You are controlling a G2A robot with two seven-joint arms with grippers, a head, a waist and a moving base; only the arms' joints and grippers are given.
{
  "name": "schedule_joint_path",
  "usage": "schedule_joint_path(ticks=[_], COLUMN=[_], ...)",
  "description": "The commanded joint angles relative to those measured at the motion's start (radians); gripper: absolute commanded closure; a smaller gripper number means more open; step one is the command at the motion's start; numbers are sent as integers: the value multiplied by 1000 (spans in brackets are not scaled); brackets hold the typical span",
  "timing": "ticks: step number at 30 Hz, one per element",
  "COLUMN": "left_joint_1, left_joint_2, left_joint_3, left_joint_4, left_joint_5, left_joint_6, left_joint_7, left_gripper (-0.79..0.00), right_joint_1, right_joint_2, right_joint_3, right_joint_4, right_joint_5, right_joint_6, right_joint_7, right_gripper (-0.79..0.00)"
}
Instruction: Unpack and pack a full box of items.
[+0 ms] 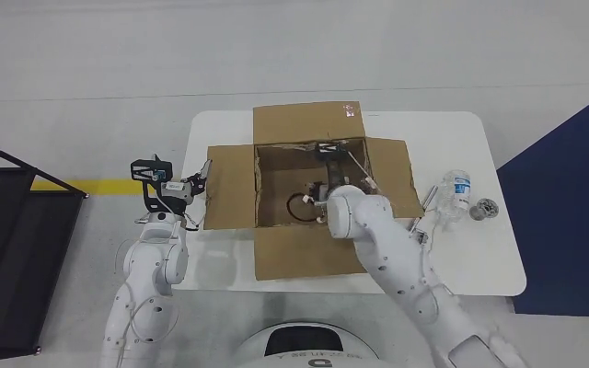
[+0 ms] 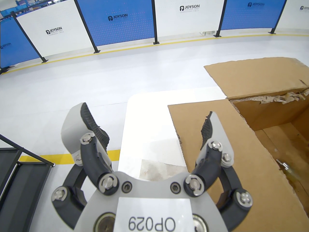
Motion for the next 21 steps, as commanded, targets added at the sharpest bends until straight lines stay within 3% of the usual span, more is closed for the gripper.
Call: schedule_joint_path(ticks=[1,3,8,11,15,21], left_joint_1=[0,0,0,0,0,0], left_joint_2=[0,0,0,0,0,0], left_joint_3=[0,0,0,0,0,0], left_joint_4=[0,0,0,0,0,0], left_joint_5=[0,0,0,0,0,0], left_joint_6=[0,0,0,0,0,0], left_joint_7=[0,0,0,0,0,0], left_gripper=[-785,-785,-785,-785,-785,-785], right_joint_1=[-155,-322,-604,-767,-898,-898], right_joint_2=[25,43,59,64,67,67], right_joint_3=[107,201,460,644,827,827], right_joint_4=[-286,-481,-481,-481,-481,-481], right_joint_5=[1,9,265,420,613,613], right_joint_6=[-69,-122,-358,-483,-579,-579], right_joint_7=[-14,-83,-549,-697,-714,-714], right_gripper=[-785,-785,-785,-785,-785,-785])
